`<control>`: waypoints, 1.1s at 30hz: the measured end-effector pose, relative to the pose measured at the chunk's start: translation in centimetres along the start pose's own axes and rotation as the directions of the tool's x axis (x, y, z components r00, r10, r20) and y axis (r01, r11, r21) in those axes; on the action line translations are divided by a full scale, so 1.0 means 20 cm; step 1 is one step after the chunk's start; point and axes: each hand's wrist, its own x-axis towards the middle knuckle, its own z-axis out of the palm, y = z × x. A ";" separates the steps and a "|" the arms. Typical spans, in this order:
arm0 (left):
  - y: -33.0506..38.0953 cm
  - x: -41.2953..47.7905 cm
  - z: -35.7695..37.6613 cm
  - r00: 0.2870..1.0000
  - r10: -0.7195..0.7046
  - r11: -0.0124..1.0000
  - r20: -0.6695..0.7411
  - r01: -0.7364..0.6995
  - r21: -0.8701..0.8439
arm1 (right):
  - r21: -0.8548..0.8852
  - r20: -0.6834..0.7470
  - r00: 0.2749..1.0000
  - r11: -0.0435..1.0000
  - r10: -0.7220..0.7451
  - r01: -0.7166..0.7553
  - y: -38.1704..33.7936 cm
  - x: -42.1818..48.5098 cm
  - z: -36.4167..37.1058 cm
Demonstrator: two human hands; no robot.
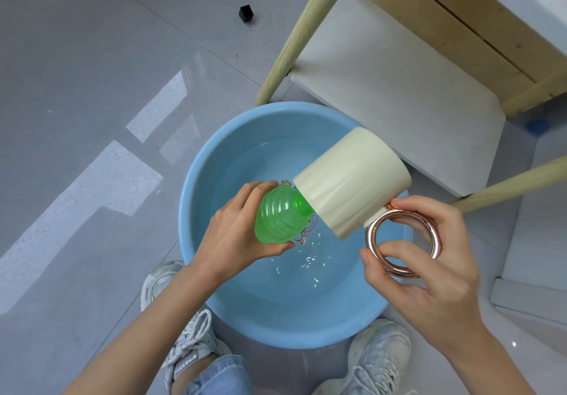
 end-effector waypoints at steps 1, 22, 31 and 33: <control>0.00 0.00 0.00 1.000 0.000 1.000 0.001 0.000 -0.001 | 0.001 -0.005 1.000 1.000 -0.010 0.010 0.00 -0.01 0.01; -0.05 -0.03 0.00 0.993 -0.107 0.994 0.054 0.106 0.032 | 0.388 0.224 0.559 0.454 0.798 -0.803 0.20 -0.06 0.18; -0.08 -0.05 -0.02 0.985 -0.162 0.986 0.055 0.160 0.051 | 0.155 0.208 0.638 0.619 0.741 -0.770 0.37 -0.11 0.39; -0.09 -0.06 -0.02 0.984 -0.169 0.984 0.054 0.166 0.058 | 0.102 0.185 0.642 0.635 0.744 -0.766 0.41 -0.13 0.43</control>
